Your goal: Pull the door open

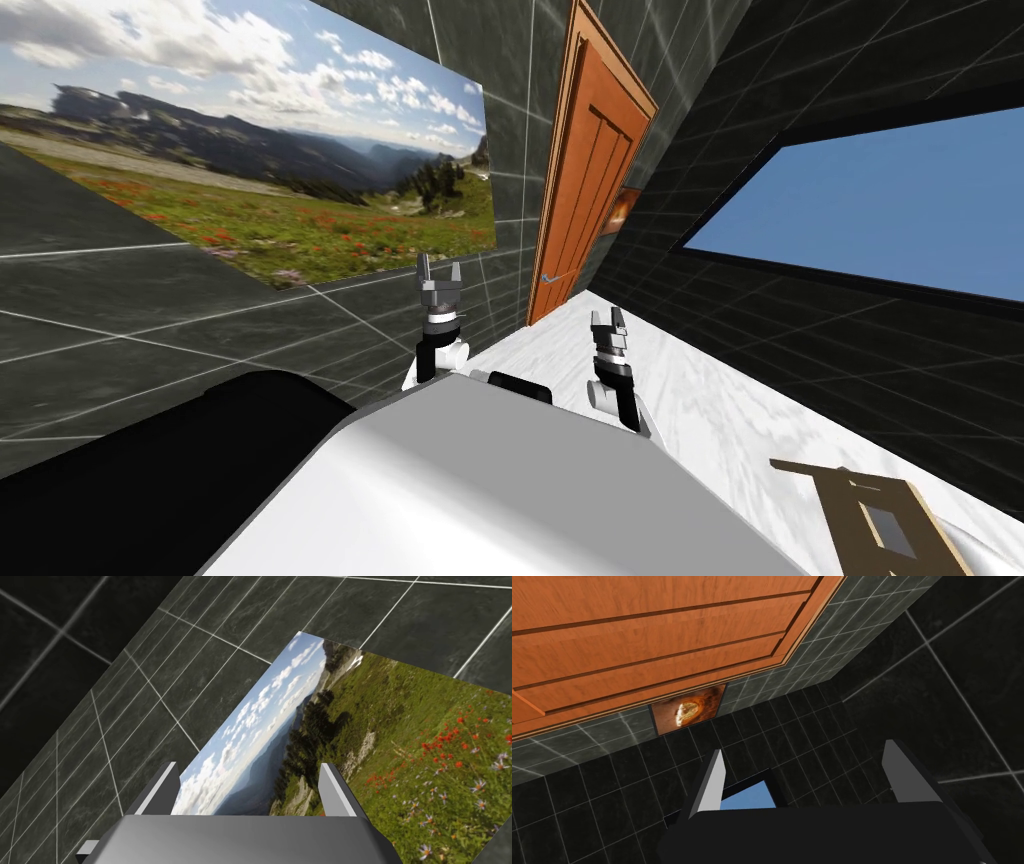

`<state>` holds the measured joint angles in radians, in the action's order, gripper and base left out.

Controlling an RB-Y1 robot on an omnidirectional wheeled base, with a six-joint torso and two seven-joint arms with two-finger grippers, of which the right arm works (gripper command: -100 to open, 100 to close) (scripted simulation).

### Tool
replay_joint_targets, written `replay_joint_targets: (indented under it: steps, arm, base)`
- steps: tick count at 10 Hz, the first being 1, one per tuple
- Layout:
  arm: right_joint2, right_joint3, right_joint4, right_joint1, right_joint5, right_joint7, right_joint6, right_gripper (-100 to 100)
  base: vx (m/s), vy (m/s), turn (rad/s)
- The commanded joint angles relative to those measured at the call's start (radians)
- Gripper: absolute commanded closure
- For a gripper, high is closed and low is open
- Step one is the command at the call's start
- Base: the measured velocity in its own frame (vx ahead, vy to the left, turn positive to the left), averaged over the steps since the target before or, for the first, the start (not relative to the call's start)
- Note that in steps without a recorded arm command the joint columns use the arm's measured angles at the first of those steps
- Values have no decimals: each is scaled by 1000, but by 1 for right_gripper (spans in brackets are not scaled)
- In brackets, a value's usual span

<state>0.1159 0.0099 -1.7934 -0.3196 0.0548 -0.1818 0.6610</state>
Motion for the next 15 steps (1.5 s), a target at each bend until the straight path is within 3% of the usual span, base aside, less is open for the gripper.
replay_joint_targets:
  steps: [1,15]
  arm:
    - [6,2,39,13,-1,-4,7,-100]
    - [54,12,404,141,-10,-34,76,-100]
  base:
    - [78,-66,122]
    - [73,-76,162]
